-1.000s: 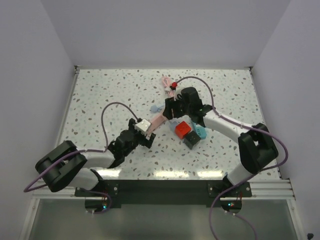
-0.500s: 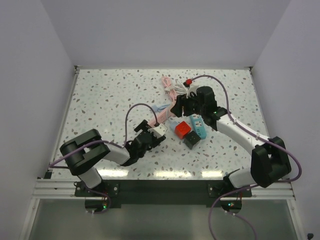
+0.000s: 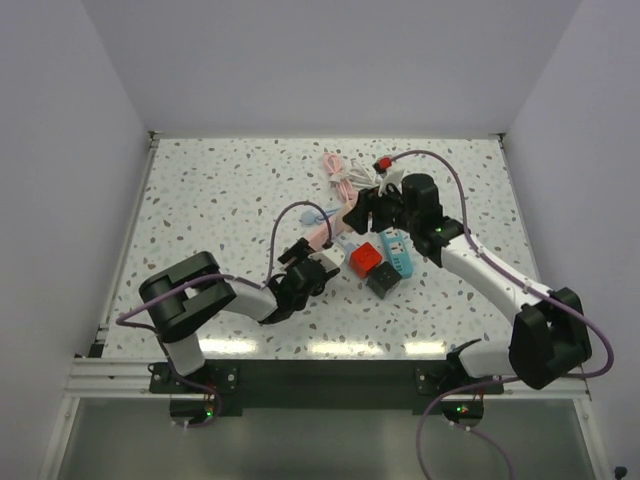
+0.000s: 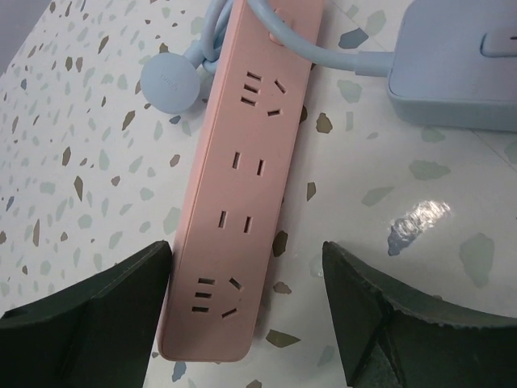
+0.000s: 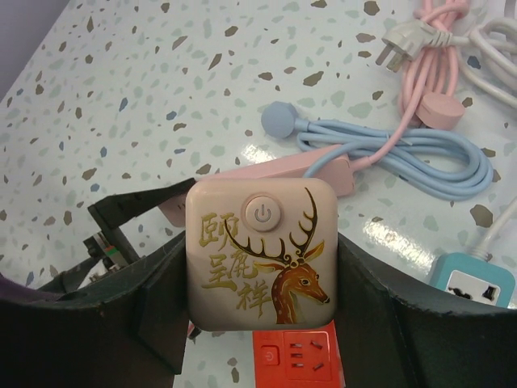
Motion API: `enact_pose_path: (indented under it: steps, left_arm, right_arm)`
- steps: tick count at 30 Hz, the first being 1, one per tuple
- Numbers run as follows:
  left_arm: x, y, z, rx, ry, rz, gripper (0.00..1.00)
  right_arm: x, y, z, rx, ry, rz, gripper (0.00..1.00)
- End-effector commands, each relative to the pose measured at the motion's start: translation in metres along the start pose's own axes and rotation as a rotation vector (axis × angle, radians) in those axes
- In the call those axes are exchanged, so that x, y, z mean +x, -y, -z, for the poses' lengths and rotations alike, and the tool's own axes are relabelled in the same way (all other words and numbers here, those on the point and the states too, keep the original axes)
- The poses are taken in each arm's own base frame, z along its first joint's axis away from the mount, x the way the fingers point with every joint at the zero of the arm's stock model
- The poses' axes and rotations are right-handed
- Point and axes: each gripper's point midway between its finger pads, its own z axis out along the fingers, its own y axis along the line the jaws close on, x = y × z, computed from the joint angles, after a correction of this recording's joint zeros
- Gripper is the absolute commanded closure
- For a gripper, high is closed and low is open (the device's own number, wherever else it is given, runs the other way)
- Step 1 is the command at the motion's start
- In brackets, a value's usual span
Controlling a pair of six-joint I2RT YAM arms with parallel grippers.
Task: Insert the plug
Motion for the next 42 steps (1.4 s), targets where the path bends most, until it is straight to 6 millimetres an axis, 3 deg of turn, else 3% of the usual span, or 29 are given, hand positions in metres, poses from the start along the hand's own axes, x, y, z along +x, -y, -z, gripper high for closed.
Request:
enact_pose_path:
  steps: [1, 9, 12, 16, 22, 26, 31, 36, 39, 42]
  left_arm:
    - [0.005, 0.002, -0.008, -0.036, -0.069, 0.019, 0.22]
    - [0.016, 0.004, -0.009, -0.04, -0.14, 0.029, 0.42]
    - [0.017, 0.015, -0.007, 0.044, -0.131, 0.098, 0.45]
    - [0.012, 0.044, -0.006, 0.235, -0.108, 0.231, 0.51]
    - [0.001, 0.054, -0.005, 0.344, -0.087, 0.388, 0.57]
    - [-0.017, 0.071, 0.003, 0.455, -0.061, 0.485, 0.58]
    - [-0.02, 0.098, 0.013, 0.59, -0.095, 0.585, 0.58]
    - [-0.007, 0.108, 0.016, 0.62, -0.142, 0.612, 0.55]
    - [0.01, 0.108, 0.014, 0.622, -0.192, 0.638, 0.48]
    - [0.016, 0.106, 0.017, 0.628, -0.188, 0.653, 0.37]
  right_arm:
    - [-0.027, -0.015, 0.011, -0.058, 0.098, 0.019, 1.0]
    - [-0.028, -0.016, 0.017, -0.051, 0.11, 0.02, 1.0]
    - [-0.028, -0.016, 0.019, -0.052, 0.113, 0.021, 1.0]
    - [-0.027, -0.016, 0.023, -0.046, 0.12, 0.022, 1.0]
    - [-0.027, -0.015, 0.028, -0.035, 0.132, 0.021, 1.0]
    - [-0.025, -0.015, 0.028, -0.035, 0.122, 0.021, 1.0]
    - [-0.017, -0.013, 0.024, -0.036, 0.093, 0.022, 1.0]
    - [-0.012, -0.01, 0.021, -0.027, 0.078, 0.017, 1.0]
    - [-0.011, -0.01, 0.021, -0.027, 0.077, 0.015, 1.0]
    - [-0.012, -0.009, 0.021, -0.022, 0.076, 0.013, 1.0]
